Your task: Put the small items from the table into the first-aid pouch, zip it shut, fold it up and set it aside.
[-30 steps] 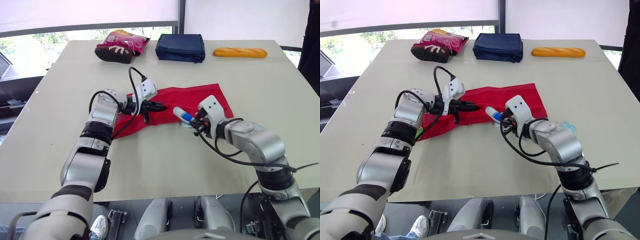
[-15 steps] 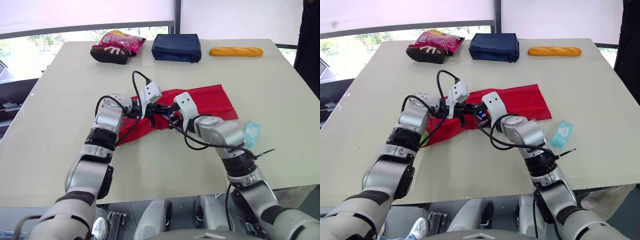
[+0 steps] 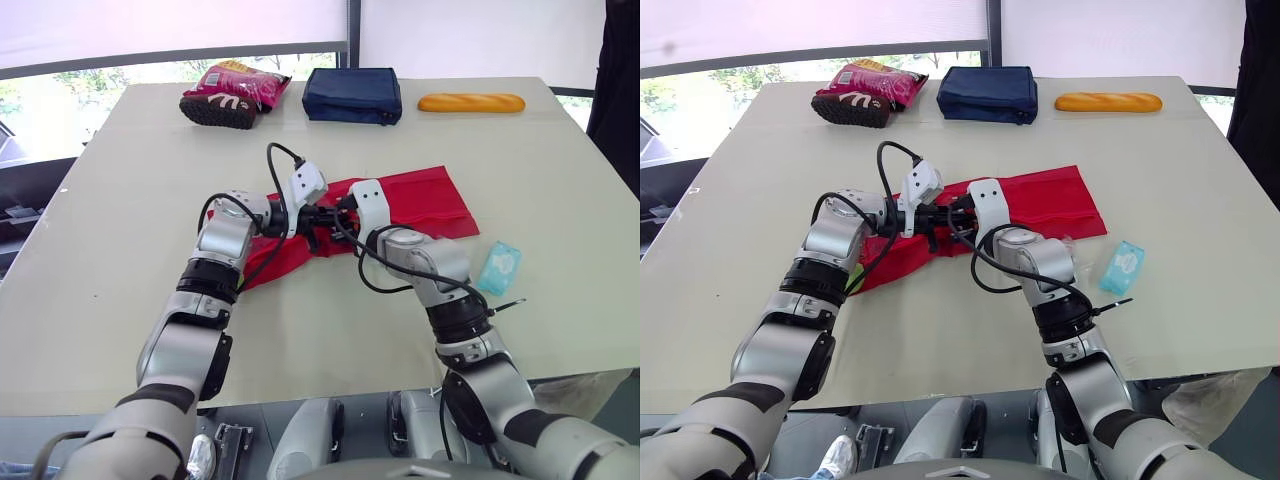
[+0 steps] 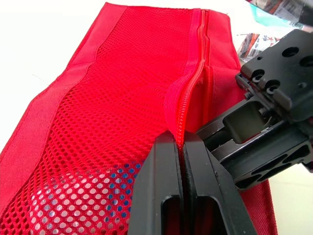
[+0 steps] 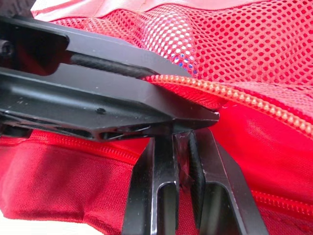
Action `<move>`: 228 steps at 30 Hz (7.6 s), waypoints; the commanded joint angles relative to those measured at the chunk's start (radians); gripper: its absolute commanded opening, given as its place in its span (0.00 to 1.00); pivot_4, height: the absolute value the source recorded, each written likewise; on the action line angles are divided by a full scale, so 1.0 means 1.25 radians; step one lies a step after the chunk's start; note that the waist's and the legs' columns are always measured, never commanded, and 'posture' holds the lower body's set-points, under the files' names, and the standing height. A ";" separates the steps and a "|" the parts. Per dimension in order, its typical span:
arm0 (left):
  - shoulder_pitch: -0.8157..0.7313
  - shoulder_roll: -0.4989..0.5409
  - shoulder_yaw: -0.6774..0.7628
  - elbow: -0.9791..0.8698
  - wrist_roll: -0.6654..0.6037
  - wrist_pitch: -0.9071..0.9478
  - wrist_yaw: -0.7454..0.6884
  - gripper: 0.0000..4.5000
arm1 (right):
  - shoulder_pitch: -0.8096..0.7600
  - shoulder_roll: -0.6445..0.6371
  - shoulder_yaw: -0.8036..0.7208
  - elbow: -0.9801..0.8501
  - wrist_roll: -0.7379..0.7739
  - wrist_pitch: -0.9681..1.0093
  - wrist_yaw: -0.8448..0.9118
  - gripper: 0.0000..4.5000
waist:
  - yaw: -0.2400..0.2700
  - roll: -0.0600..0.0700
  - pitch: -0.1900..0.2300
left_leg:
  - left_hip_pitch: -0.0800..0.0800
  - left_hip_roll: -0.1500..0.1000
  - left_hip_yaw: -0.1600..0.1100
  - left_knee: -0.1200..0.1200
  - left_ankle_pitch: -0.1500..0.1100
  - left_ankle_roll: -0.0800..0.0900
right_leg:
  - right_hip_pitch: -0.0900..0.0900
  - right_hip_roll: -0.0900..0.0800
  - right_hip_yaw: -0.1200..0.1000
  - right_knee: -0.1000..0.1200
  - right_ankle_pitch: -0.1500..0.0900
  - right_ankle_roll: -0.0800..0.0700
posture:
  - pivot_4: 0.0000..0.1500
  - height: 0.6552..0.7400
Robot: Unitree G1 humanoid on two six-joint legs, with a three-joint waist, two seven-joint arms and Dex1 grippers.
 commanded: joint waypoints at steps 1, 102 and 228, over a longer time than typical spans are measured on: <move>-0.016 -0.007 0.004 -0.009 -0.015 -0.004 0.003 0.00 | -0.041 0.075 0.023 -0.008 0.012 -0.039 0.012 0.01 | 0.000 0.000 0.000 | 0.000 0.000 0.000 0.000 0.000 0.000 | 0.000 0.000 0.000 0.000 0.000 0.000 | 1.00 0.99; -0.086 0.042 0.010 0.198 0.050 -0.193 0.082 0.00 | 0.173 -0.538 0.051 -0.282 0.001 -0.234 0.584 0.02 | 0.026 -0.001 0.000 | 0.000 0.003 -0.001 0.003 0.000 0.001 | 0.004 0.000 -0.003 -0.003 0.000 0.000 | 1.00 0.99; -0.064 -0.018 -0.010 0.116 0.037 -0.161 0.019 0.00 | 0.730 -0.551 -0.243 -0.684 0.103 -0.296 0.268 0.99 | 0.028 -0.001 -0.001 | 0.002 0.003 0.001 0.002 0.000 0.001 | 0.005 0.000 0.000 -0.002 0.000 0.000 | 1.00 0.99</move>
